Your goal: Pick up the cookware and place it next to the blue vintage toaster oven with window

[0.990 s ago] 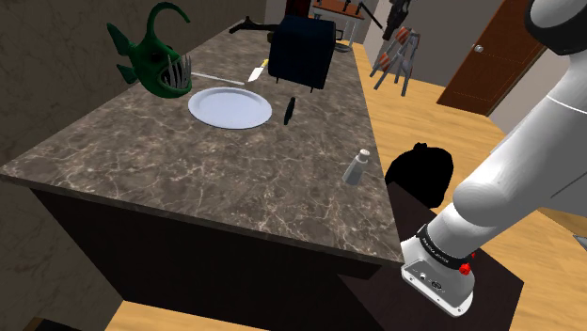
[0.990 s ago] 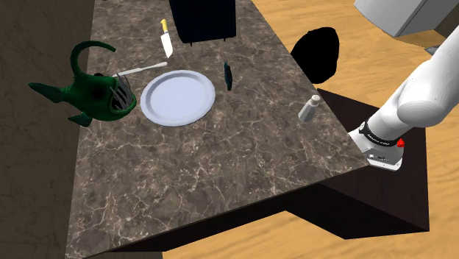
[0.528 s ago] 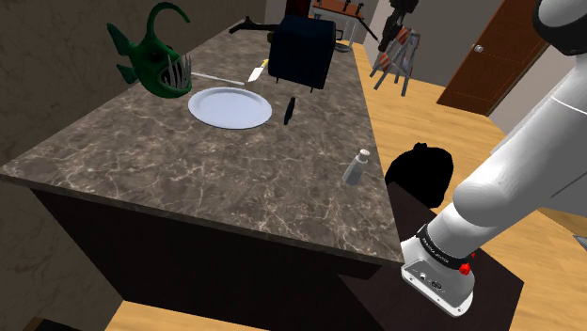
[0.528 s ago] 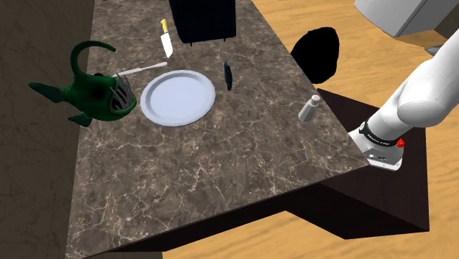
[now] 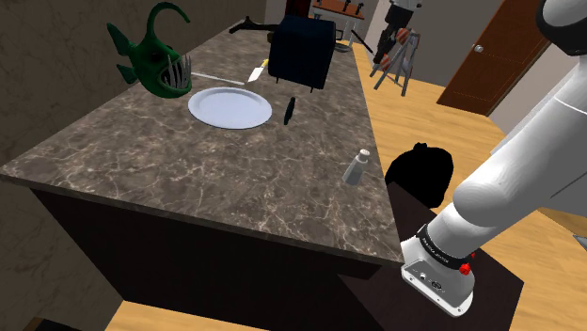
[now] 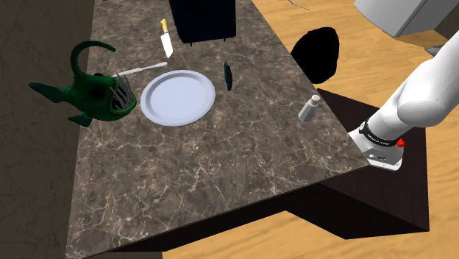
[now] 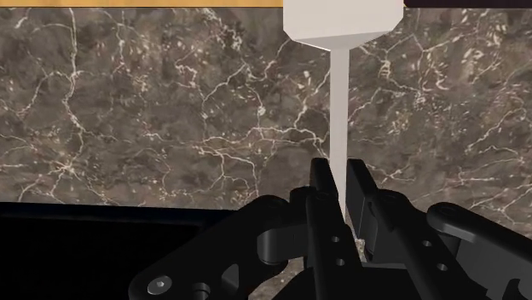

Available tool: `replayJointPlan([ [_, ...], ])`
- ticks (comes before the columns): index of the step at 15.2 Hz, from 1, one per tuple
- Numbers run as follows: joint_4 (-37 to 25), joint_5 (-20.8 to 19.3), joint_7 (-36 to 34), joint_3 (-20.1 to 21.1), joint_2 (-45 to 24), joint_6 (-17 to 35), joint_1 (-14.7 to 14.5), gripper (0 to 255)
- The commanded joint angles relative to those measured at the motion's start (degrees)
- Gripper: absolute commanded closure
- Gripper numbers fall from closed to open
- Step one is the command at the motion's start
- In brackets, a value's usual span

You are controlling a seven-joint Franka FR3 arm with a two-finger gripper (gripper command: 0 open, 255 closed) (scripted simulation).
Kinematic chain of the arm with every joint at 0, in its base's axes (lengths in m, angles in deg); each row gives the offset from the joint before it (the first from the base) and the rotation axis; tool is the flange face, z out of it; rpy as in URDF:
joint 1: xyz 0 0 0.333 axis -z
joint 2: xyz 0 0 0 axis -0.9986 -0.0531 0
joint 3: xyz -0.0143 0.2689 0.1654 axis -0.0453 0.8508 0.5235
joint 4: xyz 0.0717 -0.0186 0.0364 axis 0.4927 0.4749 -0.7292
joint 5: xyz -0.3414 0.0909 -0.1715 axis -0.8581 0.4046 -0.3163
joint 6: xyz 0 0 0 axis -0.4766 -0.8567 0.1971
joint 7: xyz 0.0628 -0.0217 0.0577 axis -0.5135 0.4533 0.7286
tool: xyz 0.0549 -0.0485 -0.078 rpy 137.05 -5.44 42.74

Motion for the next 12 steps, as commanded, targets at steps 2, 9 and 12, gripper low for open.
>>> replayJointPlan([
  [2,2.5,0.0,0.1,0.1,0.1,2.4,-0.1,255],
  [9,7.5,0.2,0.4,0.1,-0.2,7.7,-0.1,255],
  [12,9.4,0.3,0.6,0.1,-0.6,10.0,-0.1,255],
])
